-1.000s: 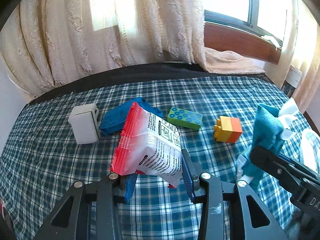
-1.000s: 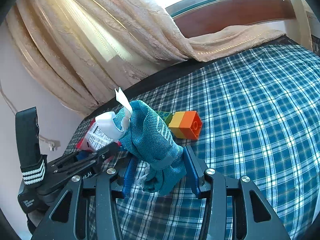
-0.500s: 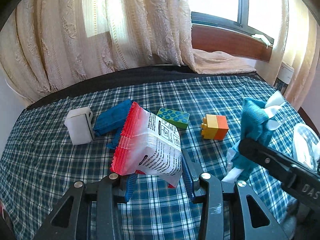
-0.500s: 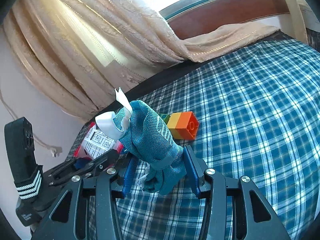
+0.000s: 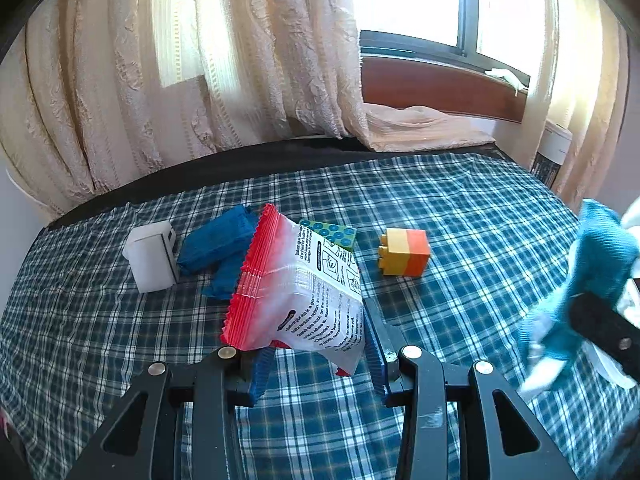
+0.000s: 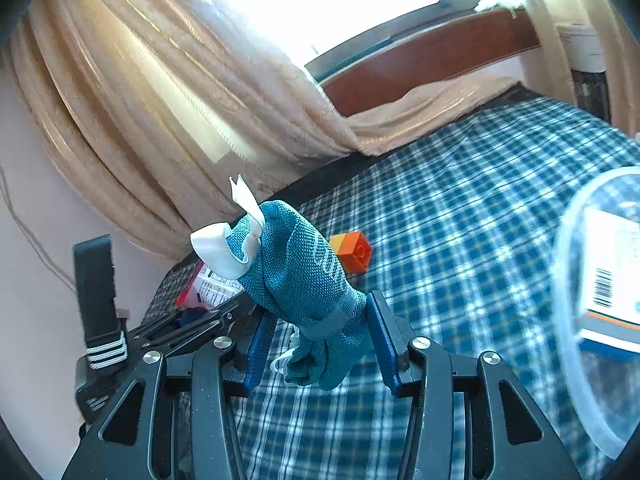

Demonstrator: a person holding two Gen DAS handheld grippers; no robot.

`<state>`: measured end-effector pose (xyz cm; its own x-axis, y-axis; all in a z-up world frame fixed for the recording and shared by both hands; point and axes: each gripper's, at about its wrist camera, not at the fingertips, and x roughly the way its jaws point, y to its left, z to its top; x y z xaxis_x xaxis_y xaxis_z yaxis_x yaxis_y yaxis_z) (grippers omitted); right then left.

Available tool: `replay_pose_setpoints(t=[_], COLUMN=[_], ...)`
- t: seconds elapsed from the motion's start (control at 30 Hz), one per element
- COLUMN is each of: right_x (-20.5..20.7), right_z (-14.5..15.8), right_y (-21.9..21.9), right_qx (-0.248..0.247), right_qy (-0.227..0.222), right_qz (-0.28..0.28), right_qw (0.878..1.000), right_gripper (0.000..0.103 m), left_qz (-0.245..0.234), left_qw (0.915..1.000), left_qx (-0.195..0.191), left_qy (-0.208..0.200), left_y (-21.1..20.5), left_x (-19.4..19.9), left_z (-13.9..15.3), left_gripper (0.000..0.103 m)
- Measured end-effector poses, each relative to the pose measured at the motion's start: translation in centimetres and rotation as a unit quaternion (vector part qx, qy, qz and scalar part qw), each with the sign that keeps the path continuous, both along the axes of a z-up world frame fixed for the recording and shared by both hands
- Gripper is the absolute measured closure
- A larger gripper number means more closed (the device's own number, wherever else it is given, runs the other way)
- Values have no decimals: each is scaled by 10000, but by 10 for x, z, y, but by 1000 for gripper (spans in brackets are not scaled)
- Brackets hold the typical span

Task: Organize objects
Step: 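Carry the blue towel to the clear bowl with the right gripper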

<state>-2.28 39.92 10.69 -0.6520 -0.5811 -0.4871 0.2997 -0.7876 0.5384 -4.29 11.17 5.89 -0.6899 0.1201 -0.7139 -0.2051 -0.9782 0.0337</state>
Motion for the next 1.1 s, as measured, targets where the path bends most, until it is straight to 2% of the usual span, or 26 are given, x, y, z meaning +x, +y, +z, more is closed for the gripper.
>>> replay_pose_setpoints(t=[0.37, 0.63, 0.8, 1.1], right_x=[42, 65, 64, 47], right_z=[12, 13, 6, -9], right_y=[78, 137, 160, 177], right_qx=[19, 285, 499, 782], right_qy=[-32, -160, -429, -811], right_qz=[-894, -1803, -2224, -2595], right_qw=[9960, 9831, 9727, 9591], right_gripper=[56, 56, 56, 55], left_qz=[-247, -412, -510, -646], left_qw=[9997, 9991, 9986, 9978], left_qx=[-37, -98, -109, -115], left_qy=[76, 56, 40, 78], left_y=[12, 25, 33, 47], left_x=[12, 21, 26, 35], left_z=[4, 5, 7, 12], left_gripper=[61, 61, 61, 61])
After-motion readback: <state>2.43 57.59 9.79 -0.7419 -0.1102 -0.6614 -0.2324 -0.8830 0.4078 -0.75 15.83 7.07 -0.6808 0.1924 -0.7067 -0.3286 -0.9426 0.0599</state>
